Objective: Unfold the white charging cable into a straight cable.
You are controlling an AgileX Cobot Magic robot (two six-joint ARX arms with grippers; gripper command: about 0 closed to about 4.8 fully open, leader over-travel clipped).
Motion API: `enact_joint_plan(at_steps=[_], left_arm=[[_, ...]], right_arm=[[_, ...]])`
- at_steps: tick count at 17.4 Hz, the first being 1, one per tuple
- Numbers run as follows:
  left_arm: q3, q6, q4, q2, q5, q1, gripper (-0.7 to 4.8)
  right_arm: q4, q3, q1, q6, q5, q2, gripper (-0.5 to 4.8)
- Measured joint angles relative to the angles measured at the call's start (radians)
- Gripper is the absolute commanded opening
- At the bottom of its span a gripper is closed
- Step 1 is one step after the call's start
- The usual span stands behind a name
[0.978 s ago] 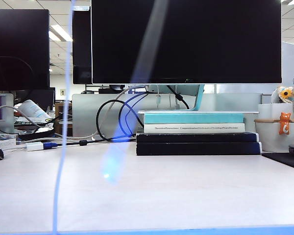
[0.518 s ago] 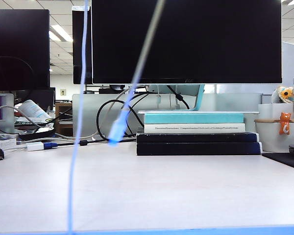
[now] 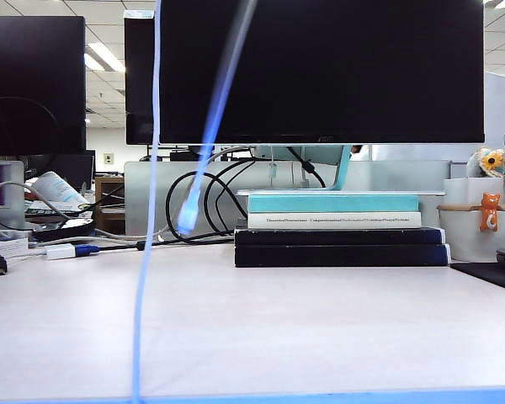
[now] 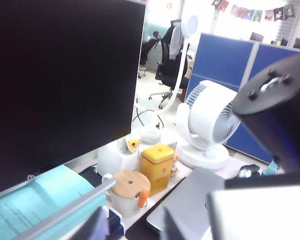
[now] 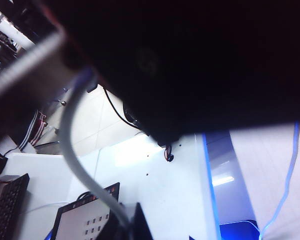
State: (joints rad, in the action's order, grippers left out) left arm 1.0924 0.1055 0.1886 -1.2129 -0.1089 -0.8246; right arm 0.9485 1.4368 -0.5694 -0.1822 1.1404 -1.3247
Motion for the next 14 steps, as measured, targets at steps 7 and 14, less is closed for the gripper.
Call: enact_joint_plan(at_steps=[7, 14], left_arm=[[0.0, -0.08, -0.141, -0.003, -0.019, 0.015, 4.79], [0.0, -0.089, -0.171, 0.183, 0.032, 0.11, 4.79]], right_arm=[[-0.008, 0.001, 0.001, 0.001, -0.075, 0.001, -0.05], [0.013, 0.001, 0.013, 0.0, -0.183, 0.003, -0.05]])
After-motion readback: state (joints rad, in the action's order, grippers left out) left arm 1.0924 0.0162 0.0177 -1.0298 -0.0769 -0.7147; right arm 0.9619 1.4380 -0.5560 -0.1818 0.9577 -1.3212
